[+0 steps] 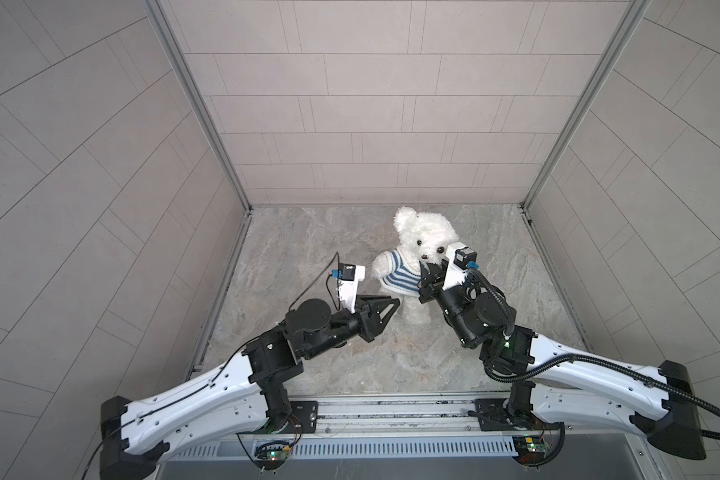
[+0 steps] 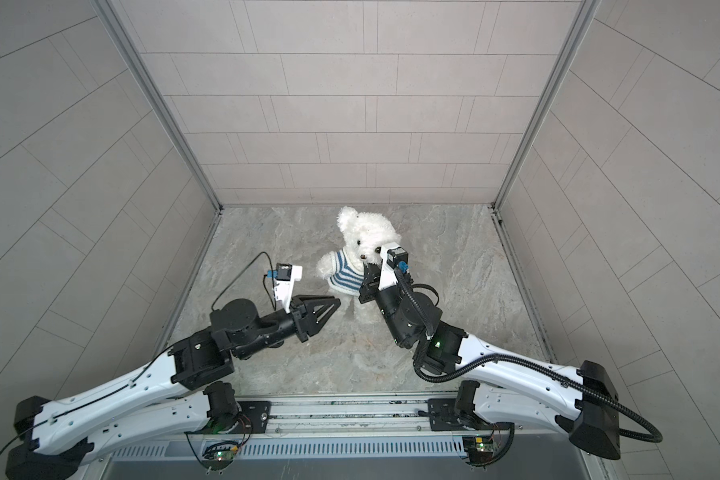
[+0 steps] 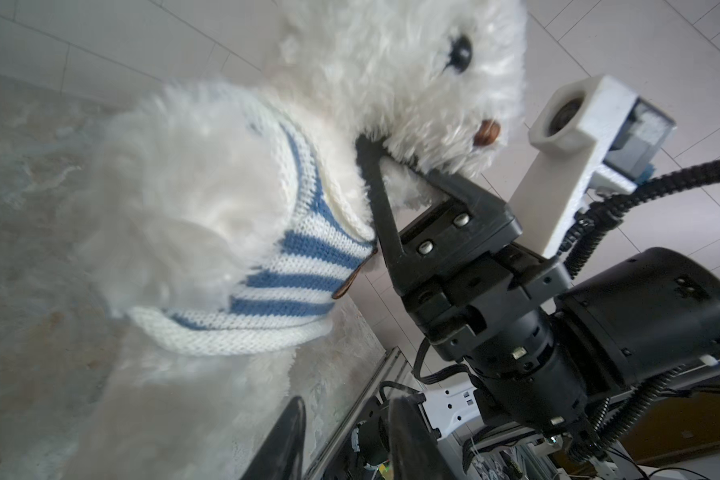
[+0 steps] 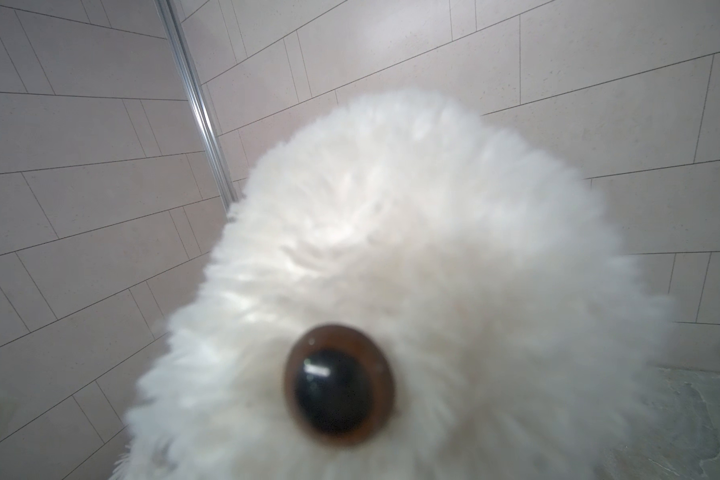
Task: Dress the teddy bear
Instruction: 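Tug the sweater down the bear's side with the left gripper while right holds the head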
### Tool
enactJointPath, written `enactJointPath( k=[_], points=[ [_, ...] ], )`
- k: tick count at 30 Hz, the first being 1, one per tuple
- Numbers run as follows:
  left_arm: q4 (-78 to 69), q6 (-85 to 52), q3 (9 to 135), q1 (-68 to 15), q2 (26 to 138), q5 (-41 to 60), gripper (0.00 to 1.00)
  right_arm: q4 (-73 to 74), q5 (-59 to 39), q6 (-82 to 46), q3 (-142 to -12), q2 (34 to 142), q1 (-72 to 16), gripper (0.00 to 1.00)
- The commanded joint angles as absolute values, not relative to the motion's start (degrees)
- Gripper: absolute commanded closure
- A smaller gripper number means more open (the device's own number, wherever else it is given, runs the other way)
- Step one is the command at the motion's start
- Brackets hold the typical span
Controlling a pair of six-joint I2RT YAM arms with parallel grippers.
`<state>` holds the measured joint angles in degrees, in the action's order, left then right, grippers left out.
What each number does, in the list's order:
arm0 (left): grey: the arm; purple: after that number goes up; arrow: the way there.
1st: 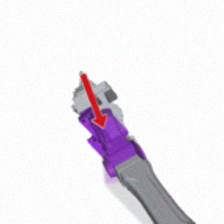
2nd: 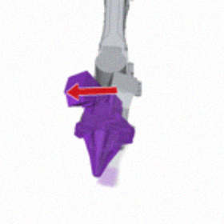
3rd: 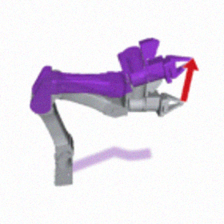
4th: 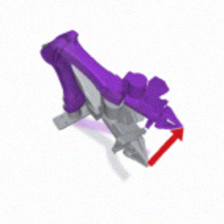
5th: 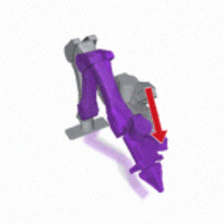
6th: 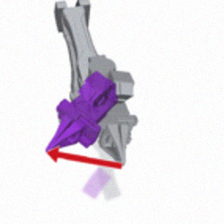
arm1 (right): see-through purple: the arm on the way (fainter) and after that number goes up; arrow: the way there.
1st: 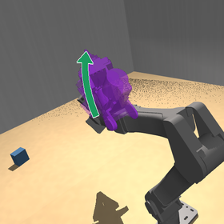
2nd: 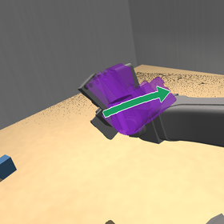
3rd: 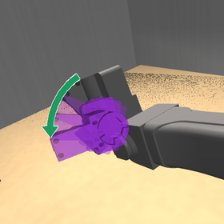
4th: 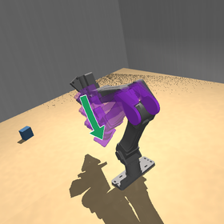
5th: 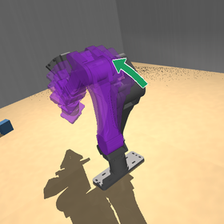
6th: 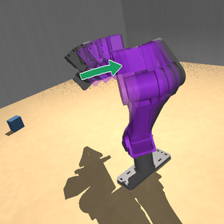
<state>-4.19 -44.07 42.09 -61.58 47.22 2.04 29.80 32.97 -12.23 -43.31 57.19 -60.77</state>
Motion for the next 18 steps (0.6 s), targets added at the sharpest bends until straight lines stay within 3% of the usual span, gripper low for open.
enactJointPath(
  k=[1, 13, 18],
  points=[
    [-14.3, -46.8, 41.4, -62.1, 49.5, -2.3, 0.64, 35.2, 36.5, -12.9, -46.0, 57.1, -61.3, 1.0],
    [-16.3, -47.6, 43.7, -61.4, 55.8, -7.9, 0.63, 36.5, 37.1, -14.3, -46.2, 58.8, -61.5, 1.0],
    [-17.0, -49.8, 43.1, -59.1, 57.1, -7.1, 0.69, 37.4, 36.9, -14.7, -45.8, 58.9, -61.6, 1.0]
  ],
)
